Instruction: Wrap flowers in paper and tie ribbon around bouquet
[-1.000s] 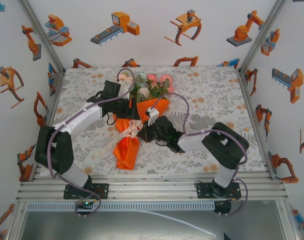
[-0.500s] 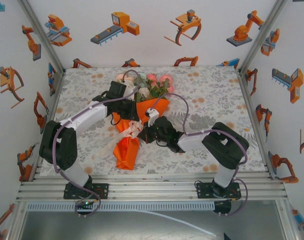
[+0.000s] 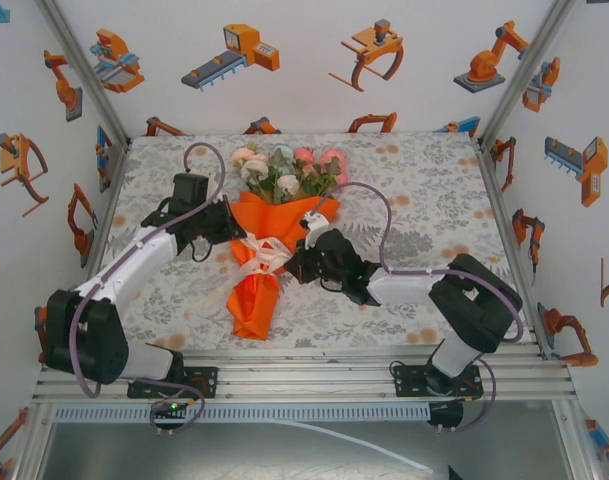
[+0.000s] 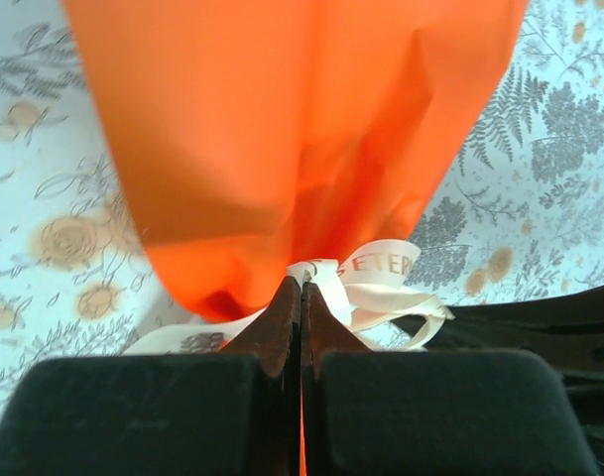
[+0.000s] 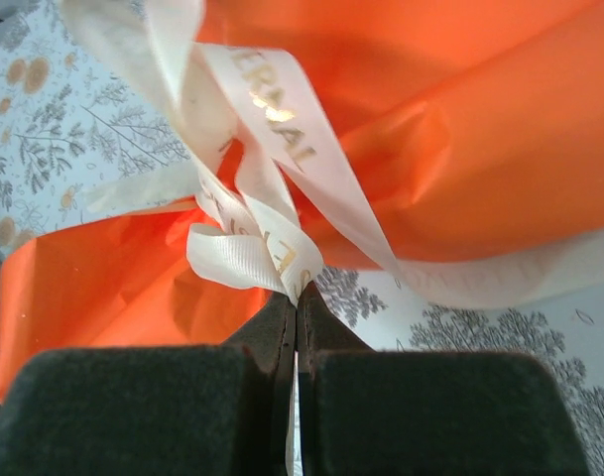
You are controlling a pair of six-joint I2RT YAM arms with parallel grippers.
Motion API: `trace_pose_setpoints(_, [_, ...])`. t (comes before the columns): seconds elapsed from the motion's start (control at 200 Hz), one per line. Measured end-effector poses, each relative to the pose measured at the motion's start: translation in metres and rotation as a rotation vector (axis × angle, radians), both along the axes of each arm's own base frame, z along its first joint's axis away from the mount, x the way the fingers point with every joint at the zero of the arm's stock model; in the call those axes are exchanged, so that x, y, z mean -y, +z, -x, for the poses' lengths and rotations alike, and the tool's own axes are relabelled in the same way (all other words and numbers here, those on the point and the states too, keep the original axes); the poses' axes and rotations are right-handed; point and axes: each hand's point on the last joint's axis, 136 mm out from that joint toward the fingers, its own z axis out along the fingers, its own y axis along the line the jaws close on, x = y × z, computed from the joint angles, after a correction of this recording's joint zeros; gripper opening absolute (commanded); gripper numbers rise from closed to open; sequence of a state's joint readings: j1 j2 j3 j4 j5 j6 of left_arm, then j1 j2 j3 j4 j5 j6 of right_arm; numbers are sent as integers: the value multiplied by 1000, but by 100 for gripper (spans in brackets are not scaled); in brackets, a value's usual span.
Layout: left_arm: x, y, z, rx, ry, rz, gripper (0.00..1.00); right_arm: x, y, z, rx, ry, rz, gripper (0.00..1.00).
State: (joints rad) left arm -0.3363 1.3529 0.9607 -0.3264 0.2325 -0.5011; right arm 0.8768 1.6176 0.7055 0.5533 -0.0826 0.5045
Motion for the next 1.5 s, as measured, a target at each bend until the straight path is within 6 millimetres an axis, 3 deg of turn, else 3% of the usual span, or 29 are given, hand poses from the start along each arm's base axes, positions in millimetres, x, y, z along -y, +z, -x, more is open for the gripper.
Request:
trace_pose_setpoints(0.295, [-59, -16, 16, -34, 220, -5, 0, 32, -22, 3, -131, -79, 86, 0])
trace_pose_setpoints(0.576, [-103, -52, 32, -186, 404, 78, 0, 41, -21, 5, -169, -105, 84, 0])
trace_pose_setpoints(0.671, [-105, -59, 38, -227, 419, 120, 0, 42, -23, 5, -193, -102, 86, 0])
trace_pose_setpoints(0.761, [-105, -62, 38, -238, 418, 145, 0, 41, -23, 6, -214, -80, 82, 10])
trace_pose_setpoints(1.051, [-107, -68, 37, -227, 428, 172, 0, 39, -26, 7, -238, -49, 49, 9])
trace_pose_setpoints(1.171, [-106, -66, 34, -216, 426, 181, 0, 42, -32, 11, -250, -52, 50, 33])
trace_pose_setpoints(1.332, [-106, -67, 31, -210, 426, 182, 0, 50, -36, 10, -262, -77, 45, 32])
trace_pose_setpoints(1.502, [-106, -67, 30, -206, 425, 186, 0, 47, -28, 6, -244, -76, 7, 35])
